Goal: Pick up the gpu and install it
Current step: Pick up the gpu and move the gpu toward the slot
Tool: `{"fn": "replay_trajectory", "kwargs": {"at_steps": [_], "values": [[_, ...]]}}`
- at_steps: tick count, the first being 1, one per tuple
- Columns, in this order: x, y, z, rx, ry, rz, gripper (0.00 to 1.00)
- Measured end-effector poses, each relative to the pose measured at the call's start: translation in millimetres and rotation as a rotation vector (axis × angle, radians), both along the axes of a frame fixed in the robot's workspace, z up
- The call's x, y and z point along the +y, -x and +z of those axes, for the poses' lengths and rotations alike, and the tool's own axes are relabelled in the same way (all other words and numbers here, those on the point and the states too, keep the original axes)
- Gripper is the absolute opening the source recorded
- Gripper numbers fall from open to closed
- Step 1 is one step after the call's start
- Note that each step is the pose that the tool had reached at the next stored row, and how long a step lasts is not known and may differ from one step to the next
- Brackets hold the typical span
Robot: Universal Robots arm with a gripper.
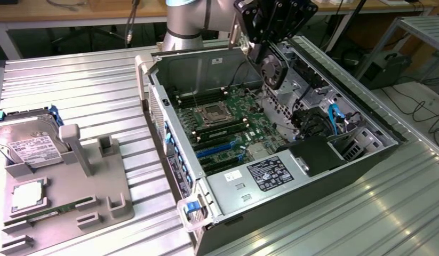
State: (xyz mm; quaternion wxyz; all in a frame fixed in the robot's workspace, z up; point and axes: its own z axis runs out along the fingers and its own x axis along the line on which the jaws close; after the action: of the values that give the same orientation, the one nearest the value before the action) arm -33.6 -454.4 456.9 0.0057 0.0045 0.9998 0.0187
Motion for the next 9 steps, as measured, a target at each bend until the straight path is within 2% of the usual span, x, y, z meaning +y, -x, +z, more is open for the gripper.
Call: {"fn": "replay_trajectory", "kwargs": {"at_steps": [4,9], "values": [[0.0,-6.3,-0.1,-0.0001,0.0001,0.000,0.27],[0.0,-6.6,-0.1,0.0000,0.0001,0.000,0.27]]}}
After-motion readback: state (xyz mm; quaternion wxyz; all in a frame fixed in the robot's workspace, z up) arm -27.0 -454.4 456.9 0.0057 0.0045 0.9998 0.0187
